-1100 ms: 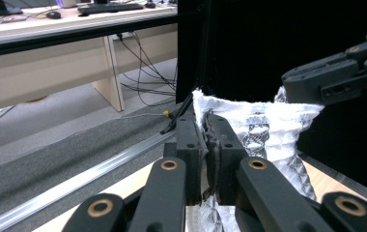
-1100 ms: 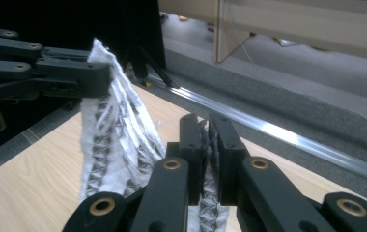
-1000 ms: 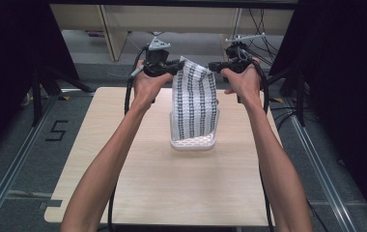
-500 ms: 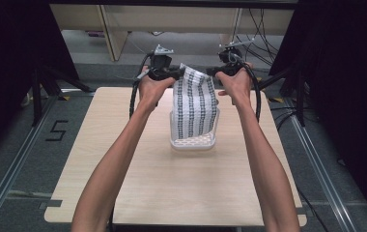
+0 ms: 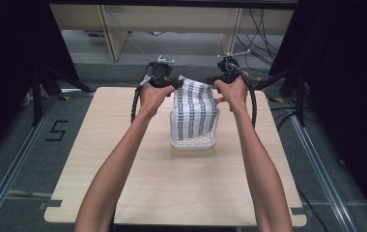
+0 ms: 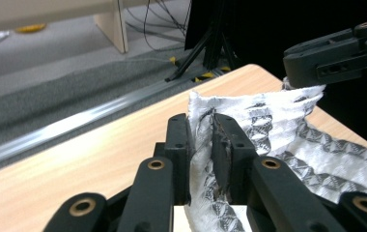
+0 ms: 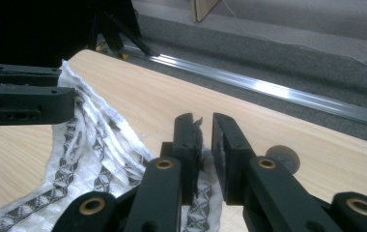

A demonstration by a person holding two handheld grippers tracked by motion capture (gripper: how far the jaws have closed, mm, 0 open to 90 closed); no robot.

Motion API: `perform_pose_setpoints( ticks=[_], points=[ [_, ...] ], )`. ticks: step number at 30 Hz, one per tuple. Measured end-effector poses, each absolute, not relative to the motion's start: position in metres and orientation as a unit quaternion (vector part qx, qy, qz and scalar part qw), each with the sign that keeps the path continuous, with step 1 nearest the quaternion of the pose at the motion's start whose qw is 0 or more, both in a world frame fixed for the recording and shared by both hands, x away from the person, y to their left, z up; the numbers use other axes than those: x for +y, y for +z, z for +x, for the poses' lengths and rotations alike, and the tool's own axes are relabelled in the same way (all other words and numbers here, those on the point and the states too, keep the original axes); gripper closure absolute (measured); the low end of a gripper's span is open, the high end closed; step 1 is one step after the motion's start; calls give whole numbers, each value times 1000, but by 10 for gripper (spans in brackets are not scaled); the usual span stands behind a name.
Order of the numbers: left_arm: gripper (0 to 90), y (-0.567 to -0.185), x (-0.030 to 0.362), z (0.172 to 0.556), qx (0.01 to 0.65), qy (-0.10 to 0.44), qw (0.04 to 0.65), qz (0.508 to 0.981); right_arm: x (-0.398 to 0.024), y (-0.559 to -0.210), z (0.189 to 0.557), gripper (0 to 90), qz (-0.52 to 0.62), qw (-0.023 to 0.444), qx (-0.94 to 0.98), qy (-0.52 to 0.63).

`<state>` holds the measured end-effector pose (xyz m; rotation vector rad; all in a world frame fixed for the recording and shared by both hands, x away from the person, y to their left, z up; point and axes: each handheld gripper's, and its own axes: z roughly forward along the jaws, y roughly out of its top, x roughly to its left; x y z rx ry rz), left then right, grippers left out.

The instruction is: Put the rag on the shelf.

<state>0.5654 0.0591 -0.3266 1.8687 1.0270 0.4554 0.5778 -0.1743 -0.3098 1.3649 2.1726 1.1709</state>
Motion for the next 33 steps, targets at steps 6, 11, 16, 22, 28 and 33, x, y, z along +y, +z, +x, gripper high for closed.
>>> perform_pose_setpoints(
  ticks=[6, 11, 16, 22, 28, 33],
  points=[
    [723, -337, 60, 566, 429, 175, 444, 767, -171, -320, 580, 794, 485, 159, 763, 397],
    [632, -341, 61, 566, 429, 170, 431, 775, -171, -325, 581, 769, 489, 156, 764, 391],
    [570, -340, 62, 562, 426, 167, 424, 781, -168, -325, 580, 742, 484, 158, 765, 393],
    [558, -331, 68, 555, 424, 174, 432, 776, -167, -318, 572, 715, 489, 151, 764, 392],
    [539, -324, 75, 548, 425, 174, 440, 772, -173, -310, 565, 679, 467, 159, 775, 396],
    [526, -322, 80, 544, 430, 167, 452, 764, -173, -305, 558, 654, 459, 158, 778, 398]
  ],
)
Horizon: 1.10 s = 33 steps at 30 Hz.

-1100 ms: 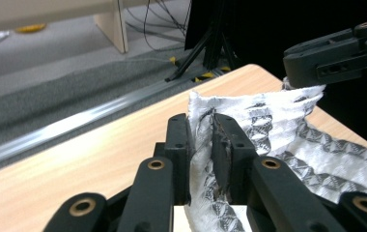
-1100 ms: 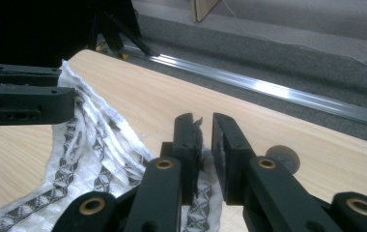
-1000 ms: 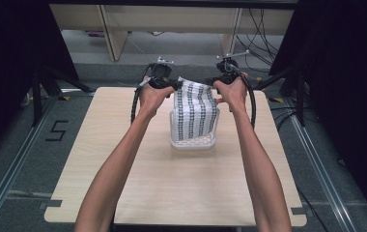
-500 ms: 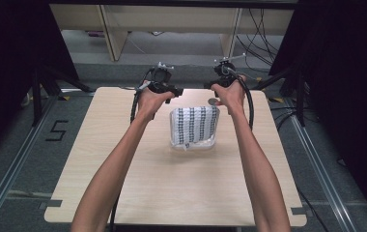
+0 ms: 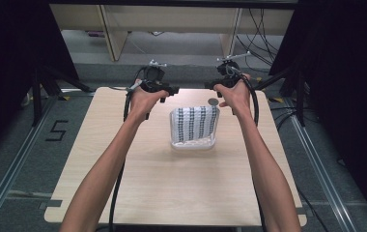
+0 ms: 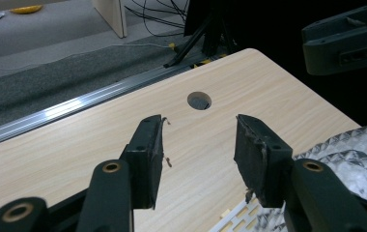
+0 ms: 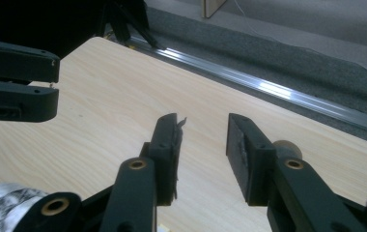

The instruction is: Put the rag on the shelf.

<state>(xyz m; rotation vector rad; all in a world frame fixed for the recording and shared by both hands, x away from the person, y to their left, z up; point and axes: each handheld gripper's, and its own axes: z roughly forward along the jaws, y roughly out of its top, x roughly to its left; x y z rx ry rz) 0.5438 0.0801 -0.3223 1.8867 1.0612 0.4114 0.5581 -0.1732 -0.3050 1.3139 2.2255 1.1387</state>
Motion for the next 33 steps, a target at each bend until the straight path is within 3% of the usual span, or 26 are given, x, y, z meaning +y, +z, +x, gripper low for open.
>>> perform_pose_setpoints(
  ticks=[19, 26, 33],
  points=[
    [459, -321, 92, 528, 429, 156, 466, 758, -178, -300, 537, 561, 442, 151, 785, 407],
    [342, -319, 92, 520, 435, 160, 455, 760, -179, -301, 528, 504, 426, 149, 787, 420],
    [302, -319, 95, 517, 439, 156, 456, 759, -177, -302, 522, 456, 427, 146, 786, 423]
  ],
)
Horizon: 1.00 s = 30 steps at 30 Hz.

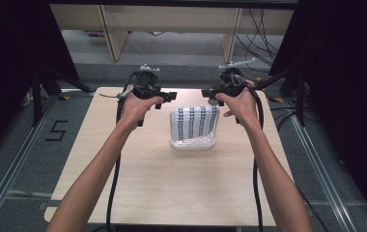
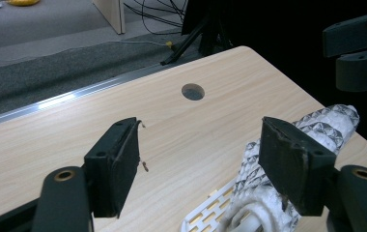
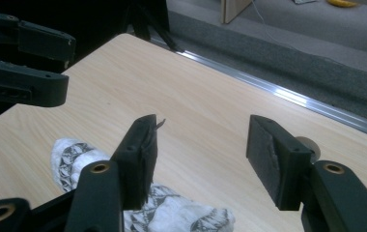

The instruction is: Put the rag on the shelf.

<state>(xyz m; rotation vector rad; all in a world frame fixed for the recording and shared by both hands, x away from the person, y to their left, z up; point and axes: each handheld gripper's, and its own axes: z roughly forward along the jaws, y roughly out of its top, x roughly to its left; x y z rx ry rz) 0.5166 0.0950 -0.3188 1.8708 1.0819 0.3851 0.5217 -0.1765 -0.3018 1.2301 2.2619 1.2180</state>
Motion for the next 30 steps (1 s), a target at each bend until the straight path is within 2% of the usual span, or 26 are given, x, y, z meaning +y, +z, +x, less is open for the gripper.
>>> perform_pose_setpoints(
  ticks=[16, 30],
  points=[
    [269, -317, 104, 506, 440, 166, 453, 757, -177, -303, 509, 346, 426, 146, 783, 430],
    [256, -324, 104, 498, 434, 154, 460, 759, -173, -304, 490, 327, 406, 154, 789, 435]
  ],
)
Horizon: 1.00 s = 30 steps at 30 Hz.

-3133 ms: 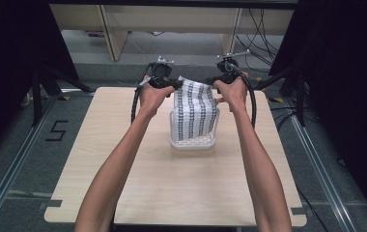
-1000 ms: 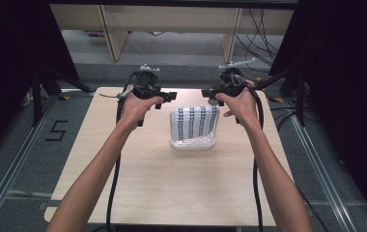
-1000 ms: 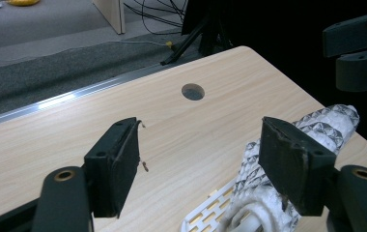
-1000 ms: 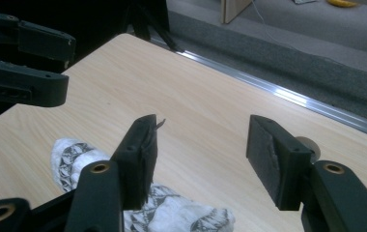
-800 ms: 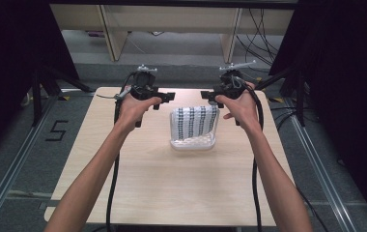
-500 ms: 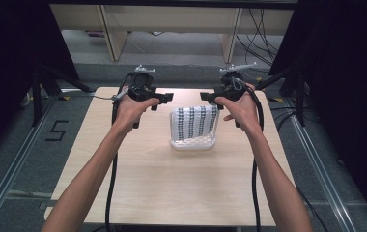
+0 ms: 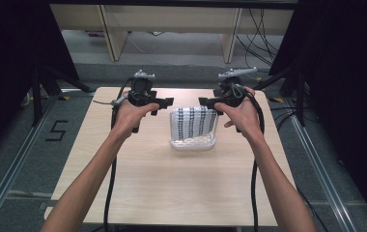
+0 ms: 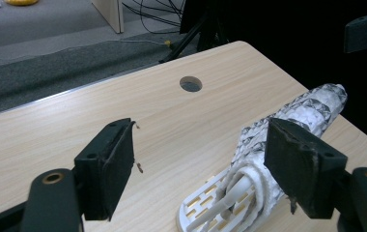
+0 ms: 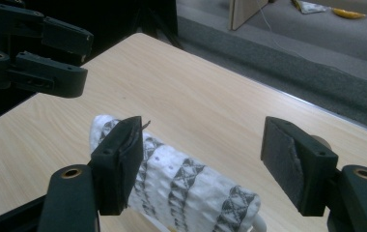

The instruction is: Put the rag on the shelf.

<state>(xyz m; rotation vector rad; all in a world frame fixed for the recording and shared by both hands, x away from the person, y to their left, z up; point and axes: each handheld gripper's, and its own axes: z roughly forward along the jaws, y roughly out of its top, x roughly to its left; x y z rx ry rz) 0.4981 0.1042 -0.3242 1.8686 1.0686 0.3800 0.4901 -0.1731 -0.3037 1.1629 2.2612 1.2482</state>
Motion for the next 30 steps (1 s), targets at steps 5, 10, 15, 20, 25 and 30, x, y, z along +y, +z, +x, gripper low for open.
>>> perform_pose_setpoints(
  ticks=[5, 10, 15, 20, 25, 30],
  points=[
    [255, -325, 103, 492, 430, 157, 461, 760, -175, -303, 484, 323, 395, 159, 791, 439],
    [248, -325, 105, 488, 425, 154, 465, 761, -175, -306, 479, 324, 396, 157, 792, 437],
    [247, -326, 106, 483, 424, 157, 464, 762, -177, -310, 478, 323, 390, 159, 795, 437],
    [247, -327, 109, 478, 419, 153, 474, 759, -177, -314, 472, 323, 390, 154, 796, 438],
    [245, -332, 108, 475, 414, 154, 470, 764, -178, -317, 465, 320, 381, 156, 797, 441],
    [243, -336, 109, 468, 408, 152, 474, 765, -183, -319, 454, 320, 371, 158, 801, 443]
  ],
)
